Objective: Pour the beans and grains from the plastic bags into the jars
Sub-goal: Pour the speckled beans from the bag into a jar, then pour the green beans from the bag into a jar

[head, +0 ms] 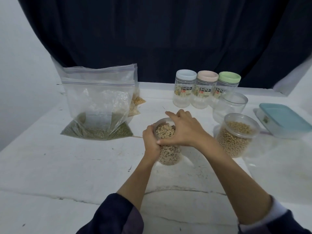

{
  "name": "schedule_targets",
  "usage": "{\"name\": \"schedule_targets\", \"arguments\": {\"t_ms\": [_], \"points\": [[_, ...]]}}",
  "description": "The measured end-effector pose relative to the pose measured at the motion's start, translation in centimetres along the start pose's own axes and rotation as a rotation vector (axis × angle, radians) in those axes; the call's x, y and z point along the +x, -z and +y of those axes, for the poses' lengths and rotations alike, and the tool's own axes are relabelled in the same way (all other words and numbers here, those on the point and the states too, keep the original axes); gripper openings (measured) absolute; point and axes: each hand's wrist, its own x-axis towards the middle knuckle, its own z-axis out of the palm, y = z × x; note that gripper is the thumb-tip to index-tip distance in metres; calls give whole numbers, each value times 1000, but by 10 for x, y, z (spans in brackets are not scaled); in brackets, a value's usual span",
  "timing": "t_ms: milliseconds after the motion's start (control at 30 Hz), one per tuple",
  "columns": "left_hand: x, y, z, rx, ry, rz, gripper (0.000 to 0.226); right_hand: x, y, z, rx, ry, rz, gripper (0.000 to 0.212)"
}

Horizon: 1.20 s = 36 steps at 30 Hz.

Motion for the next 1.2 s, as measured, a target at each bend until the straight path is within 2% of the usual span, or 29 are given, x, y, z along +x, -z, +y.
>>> {"name": "schedule_targets", "arguments": {"t_ms": [100, 200, 233, 300, 400, 500, 633, 733, 900, 1000, 1067, 1200], "points": [[-1, -4, -8, 8, 39, 16, 27, -9, -13, 3, 138, 77, 16, 94], [-7, -13, -11, -103, 111, -2, 56, -25, -24, 5, 89, 8, 183, 100], [-10, -17, -14, -168, 156, 7, 59, -31, -25, 8, 78, -19, 217, 100], [-20, -28, -13, -193, 177, 36, 50, -39, -21, 17, 78, -36, 226, 100], [-37, -47, -11, -169, 121, 27, 41, -51, -3, 33, 28, -28, 141, 97], [-57, -70, -7, -160, 138, -12, 41, -63, 19, 55, 4, -5, 28, 78], [-80, -106, -2, -196, 242, -26, 39, -77, 43, 92, 123, 56, -138, 48], [-98, -132, 2, -168, 262, -47, 38, -83, 51, 116, 102, 57, -104, 47], [-119, -159, 4, -213, 334, 59, 33, -77, 58, 141, 161, 18, -75, 44], [-122, -160, 7, -239, 313, 21, 35, -65, 66, 144, 182, -41, -85, 56], [-118, -156, 11, -282, 311, 15, 33, -56, 69, 142, 208, -62, -71, 57], [-85, -143, 12, -206, 276, 50, 28, -24, 68, 141, 139, -89, 109, 39]]}}
